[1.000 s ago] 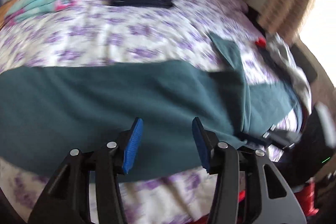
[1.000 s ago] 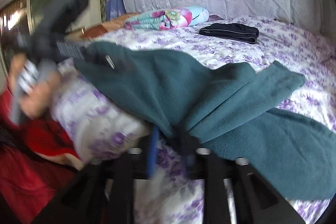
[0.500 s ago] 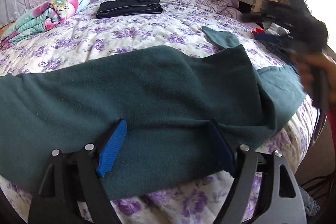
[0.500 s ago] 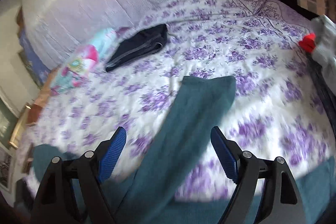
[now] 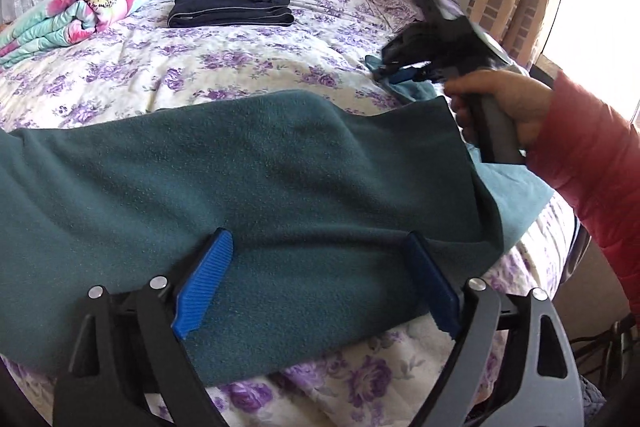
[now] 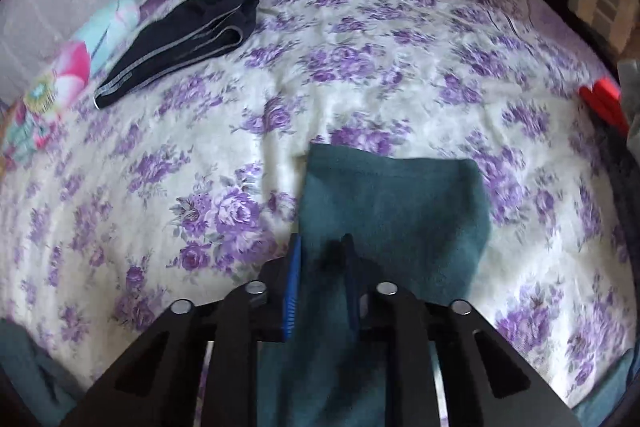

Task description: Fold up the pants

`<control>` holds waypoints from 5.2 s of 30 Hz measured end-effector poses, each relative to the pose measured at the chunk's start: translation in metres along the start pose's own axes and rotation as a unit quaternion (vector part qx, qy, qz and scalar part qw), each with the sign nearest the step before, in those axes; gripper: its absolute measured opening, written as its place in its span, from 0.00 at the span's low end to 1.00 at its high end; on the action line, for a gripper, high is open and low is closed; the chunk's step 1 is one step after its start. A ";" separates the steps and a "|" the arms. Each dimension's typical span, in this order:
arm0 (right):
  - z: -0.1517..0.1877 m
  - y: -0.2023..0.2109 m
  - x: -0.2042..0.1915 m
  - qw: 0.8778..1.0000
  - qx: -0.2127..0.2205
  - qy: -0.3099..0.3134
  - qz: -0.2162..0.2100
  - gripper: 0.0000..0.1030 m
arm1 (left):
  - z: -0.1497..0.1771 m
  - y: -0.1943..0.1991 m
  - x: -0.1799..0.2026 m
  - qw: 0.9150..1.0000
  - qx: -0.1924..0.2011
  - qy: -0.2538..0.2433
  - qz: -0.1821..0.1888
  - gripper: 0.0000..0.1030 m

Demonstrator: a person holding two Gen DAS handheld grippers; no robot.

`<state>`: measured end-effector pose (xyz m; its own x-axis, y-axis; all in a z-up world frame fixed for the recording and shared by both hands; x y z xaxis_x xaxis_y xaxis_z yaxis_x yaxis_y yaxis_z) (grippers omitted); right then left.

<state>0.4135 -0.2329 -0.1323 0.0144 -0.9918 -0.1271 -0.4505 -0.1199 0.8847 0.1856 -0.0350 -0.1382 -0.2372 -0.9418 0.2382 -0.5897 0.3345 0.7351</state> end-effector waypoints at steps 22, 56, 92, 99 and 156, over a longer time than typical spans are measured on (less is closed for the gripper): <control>0.074 0.111 0.117 0.968 0.104 -0.127 -0.189 0.02 | -0.001 -0.003 0.000 1.000 -0.006 -0.007 -0.011 0.85; 0.161 0.163 0.238 0.937 0.150 -0.235 -0.212 0.02 | -0.001 -0.002 -0.001 1.000 -0.005 0.001 0.005 0.86; 0.121 0.121 0.172 0.972 0.118 -0.093 -0.182 0.69 | -0.001 0.009 -0.007 1.000 -0.003 0.021 0.000 0.89; 0.110 0.127 0.169 0.975 0.156 -0.093 -0.128 0.48 | 0.001 0.064 -0.125 0.981 0.021 0.168 -0.099 0.89; 0.088 0.012 -0.254 0.864 -0.197 0.060 -0.460 0.65 | 0.025 0.056 -0.118 0.986 0.056 0.077 -0.134 0.95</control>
<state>0.3262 0.0217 -0.1288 0.3082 -0.4624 -0.8314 0.1392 -0.8426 0.5203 0.1613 0.0959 -0.1404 0.0532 -0.9880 0.1449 -0.6989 0.0668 0.7121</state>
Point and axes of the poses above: each gripper's, at about its wrist camera, not at the fingertips, and y roughly against the way its jaws point, x to its right, z to its underside, the point moved 9 cm from there along -y, roughly the way its jaws point, and after that the axes turned 6 degrees about -x, right-handed, at the moved point
